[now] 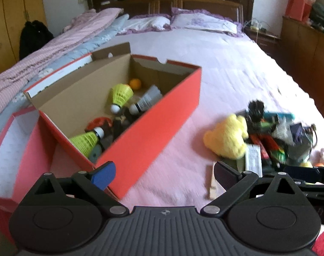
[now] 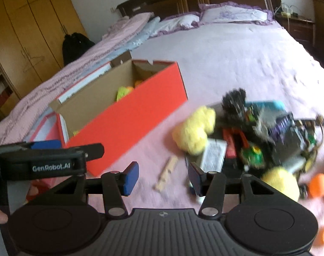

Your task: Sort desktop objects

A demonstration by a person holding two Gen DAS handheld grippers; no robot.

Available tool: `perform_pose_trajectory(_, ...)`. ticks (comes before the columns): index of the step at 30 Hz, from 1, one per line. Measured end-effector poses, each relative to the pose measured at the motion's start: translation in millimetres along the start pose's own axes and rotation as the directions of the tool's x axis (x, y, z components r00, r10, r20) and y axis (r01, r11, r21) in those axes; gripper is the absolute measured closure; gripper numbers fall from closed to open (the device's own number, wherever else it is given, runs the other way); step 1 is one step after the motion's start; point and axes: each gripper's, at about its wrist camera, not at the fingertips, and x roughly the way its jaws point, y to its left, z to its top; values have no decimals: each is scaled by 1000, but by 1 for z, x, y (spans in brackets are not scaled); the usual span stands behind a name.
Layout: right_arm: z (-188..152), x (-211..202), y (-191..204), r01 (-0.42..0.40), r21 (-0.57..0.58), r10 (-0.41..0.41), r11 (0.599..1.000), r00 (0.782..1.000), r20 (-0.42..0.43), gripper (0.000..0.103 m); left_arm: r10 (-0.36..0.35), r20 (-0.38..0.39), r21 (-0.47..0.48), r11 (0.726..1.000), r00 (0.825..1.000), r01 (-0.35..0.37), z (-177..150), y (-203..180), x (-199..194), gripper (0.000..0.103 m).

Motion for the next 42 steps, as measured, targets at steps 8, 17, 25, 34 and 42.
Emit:
perform_pose_trajectory(8, -22, -10, 1, 20, -18, -20, 1000, 1000, 17, 46, -8, -17, 12, 1000, 1000, 8, -25, -15, -8, 2)
perform_pose_trajectory(17, -24, -20, -3, 25, -7, -25, 1000, 999, 47, 45, -6, -11, 14, 1000, 1000, 6, -25, -18, -10, 0)
perform_pose_trajectory(25, -30, -18, -10, 38, 5, -38, 999, 999, 33, 45, -8, -31, 19, 1000, 999, 9, -29, -21, -4, 0)
perform_pose_trajectory(34, -20, -23, -1, 34, -23, -32, 999, 996, 81, 45, 13, -12, -13, 1000, 1000, -13, -24, -13, -7, 0)
perform_pose_trajectory(42, -19, -25, -1, 38, -7, -37, 999, 994, 100, 44, 17, -11, -21, 1000, 1000, -17, -23, -13, -7, 0)
